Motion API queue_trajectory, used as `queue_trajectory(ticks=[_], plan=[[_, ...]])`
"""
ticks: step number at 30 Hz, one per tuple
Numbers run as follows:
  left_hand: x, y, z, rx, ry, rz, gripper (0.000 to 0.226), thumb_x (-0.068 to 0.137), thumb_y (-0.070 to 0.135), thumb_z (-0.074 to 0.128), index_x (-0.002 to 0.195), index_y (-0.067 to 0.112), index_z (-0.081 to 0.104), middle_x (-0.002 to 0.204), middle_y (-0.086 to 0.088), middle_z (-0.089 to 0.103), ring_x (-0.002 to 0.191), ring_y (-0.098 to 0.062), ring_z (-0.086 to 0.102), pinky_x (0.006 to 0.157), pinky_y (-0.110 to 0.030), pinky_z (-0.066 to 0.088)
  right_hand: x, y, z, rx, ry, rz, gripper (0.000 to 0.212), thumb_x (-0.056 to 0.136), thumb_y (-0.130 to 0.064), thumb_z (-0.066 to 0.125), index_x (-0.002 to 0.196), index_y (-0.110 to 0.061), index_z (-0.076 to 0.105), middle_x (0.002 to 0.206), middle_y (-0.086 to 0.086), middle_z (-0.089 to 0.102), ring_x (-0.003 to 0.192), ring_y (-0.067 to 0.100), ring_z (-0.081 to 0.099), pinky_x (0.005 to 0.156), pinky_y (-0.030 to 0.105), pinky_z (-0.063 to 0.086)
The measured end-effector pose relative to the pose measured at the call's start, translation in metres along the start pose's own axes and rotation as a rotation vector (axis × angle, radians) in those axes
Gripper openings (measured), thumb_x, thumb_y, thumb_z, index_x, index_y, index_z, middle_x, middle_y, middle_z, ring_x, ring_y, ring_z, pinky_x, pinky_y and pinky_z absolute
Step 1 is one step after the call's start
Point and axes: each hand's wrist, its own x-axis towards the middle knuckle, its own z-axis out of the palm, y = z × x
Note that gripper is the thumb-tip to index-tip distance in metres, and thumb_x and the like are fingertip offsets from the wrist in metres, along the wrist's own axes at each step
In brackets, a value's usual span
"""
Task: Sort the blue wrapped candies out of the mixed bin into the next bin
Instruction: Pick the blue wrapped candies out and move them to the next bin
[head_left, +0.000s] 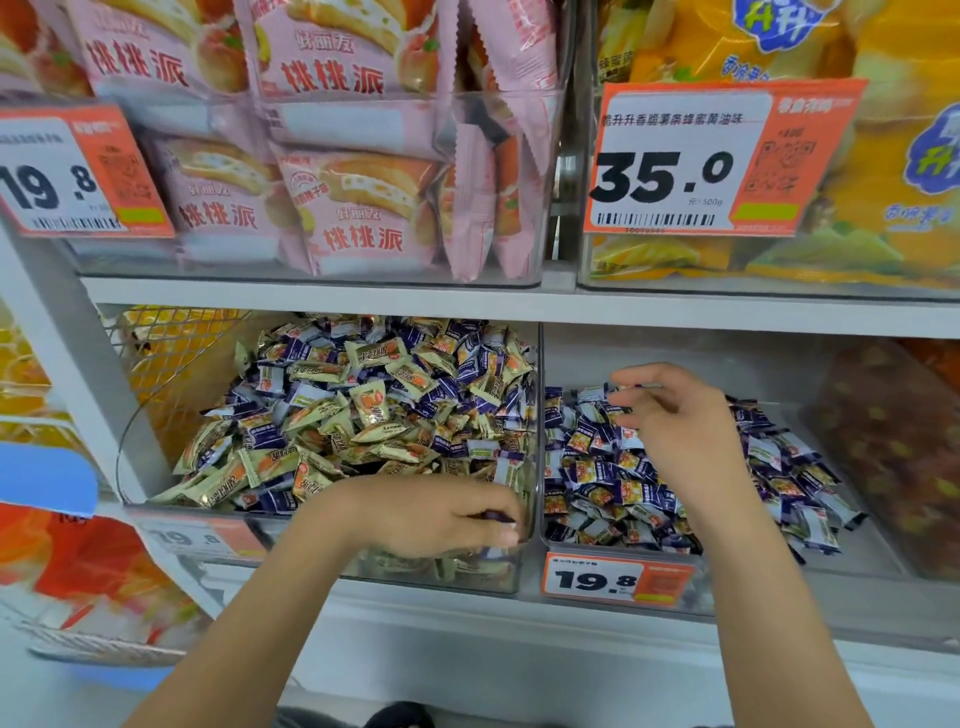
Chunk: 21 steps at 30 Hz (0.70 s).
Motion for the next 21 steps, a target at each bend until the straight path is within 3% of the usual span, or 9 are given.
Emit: queue_trajectory(ticks=[3, 6, 8, 11, 13, 14, 16, 18, 21], plan=[[-0.009, -0.005, -0.007, -0.157, 0.196, 0.08, 0.015, 0.098, 0.028, 0.042, 0.094, 0.034, 0.056, 0.075, 0.022, 0.05, 0.07, 0.001, 0.046, 0.066, -0.018, 0.037, -0.002, -0.003, -0.001, 0.004, -0.003, -0.017, 0.029, 0.095, -0.003, 0.043, 0.095, -0.023, 0.064, 0.093, -0.002, 0.068, 0.088, 0.019, 0.065, 0.062, 0.015, 0.046], [-0.004, 0.006, -0.008, -0.353, 0.578, 0.174, 0.016, 0.095, 0.025, 0.047, 0.099, 0.029, 0.062, 0.075, 0.013, 0.055, 0.071, -0.017, 0.05, 0.066, -0.035, 0.043, -0.006, -0.012, 0.003, 0.046, -0.073, -0.103, 0.027, 0.092, -0.004, 0.05, 0.092, -0.027, 0.065, 0.091, -0.005, 0.07, 0.083, 0.012, 0.065, 0.063, 0.011, 0.047], [0.013, 0.027, -0.003, -0.364, 0.754, 0.269, 0.014, 0.095, 0.024, 0.049, 0.1, 0.026, 0.062, 0.083, 0.01, 0.06, 0.076, -0.018, 0.055, 0.071, -0.037, 0.047, -0.009, -0.018, 0.007, 0.113, -0.097, -0.139, 0.025, 0.092, -0.007, 0.054, 0.091, -0.028, 0.067, 0.091, -0.006, 0.071, 0.083, 0.01, 0.065, 0.07, 0.018, 0.048], [0.048, 0.054, 0.01, -0.042, 0.788, 0.343, 0.016, 0.093, 0.026, 0.053, 0.105, 0.019, 0.061, 0.097, 0.011, 0.061, 0.093, -0.008, 0.053, 0.091, -0.033, 0.044, -0.006, -0.014, 0.001, 0.144, 0.091, -0.113, 0.028, 0.091, -0.002, 0.051, 0.09, -0.025, 0.067, 0.09, -0.001, 0.07, 0.086, 0.016, 0.066, 0.078, 0.035, 0.053], [0.066, 0.056, 0.016, 0.301, 0.78, 0.293, 0.026, 0.092, 0.034, 0.053, 0.114, 0.023, 0.062, 0.118, 0.011, 0.058, 0.119, -0.011, 0.041, 0.112, -0.043, 0.023, -0.003, -0.005, -0.01, 0.15, 0.27, -0.036, 0.028, 0.091, -0.001, 0.048, 0.087, -0.022, 0.065, 0.085, 0.0, 0.069, 0.085, 0.02, 0.066, 0.081, 0.039, 0.053], [0.069, 0.052, 0.015, 0.325, 0.803, 0.272, 0.028, 0.093, 0.034, 0.052, 0.118, 0.025, 0.062, 0.128, 0.011, 0.055, 0.127, -0.011, 0.035, 0.115, -0.041, 0.014, -0.001, -0.001, -0.015, 0.126, 0.312, -0.007, 0.027, 0.091, -0.002, 0.048, 0.085, -0.022, 0.065, 0.084, -0.001, 0.069, 0.085, 0.022, 0.066, 0.078, 0.037, 0.053], [0.061, 0.043, 0.006, 0.106, 0.887, 0.27, 0.026, 0.096, 0.024, 0.049, 0.119, 0.025, 0.062, 0.129, 0.011, 0.054, 0.125, -0.005, 0.038, 0.111, -0.02, 0.019, 0.0, 0.005, -0.02, 0.023, 0.257, 0.009, 0.026, 0.092, -0.003, 0.047, 0.088, -0.021, 0.065, 0.088, 0.0, 0.069, 0.087, 0.025, 0.064, 0.07, 0.031, 0.049], [0.046, 0.023, -0.004, -0.074, 0.946, 0.164, 0.027, 0.096, 0.011, 0.048, 0.114, 0.024, 0.064, 0.12, 0.009, 0.059, 0.108, -0.002, 0.05, 0.093, -0.003, 0.032, 0.001, 0.008, -0.019, -0.024, 0.155, -0.003, 0.028, 0.093, -0.002, 0.045, 0.091, -0.02, 0.066, 0.093, 0.001, 0.069, 0.089, 0.02, 0.064, 0.07, 0.025, 0.047], [0.033, -0.013, -0.015, -0.108, 0.922, -0.043, 0.027, 0.09, 0.004, 0.057, 0.103, 0.026, 0.064, 0.103, 0.012, 0.062, 0.09, 0.002, 0.057, 0.09, -0.024, 0.048, 0.002, 0.006, -0.016, -0.036, 0.094, 0.002, 0.029, 0.094, -0.002, 0.042, 0.093, -0.018, 0.066, 0.092, 0.001, 0.069, 0.084, 0.02, 0.064, 0.063, 0.02, 0.047]])
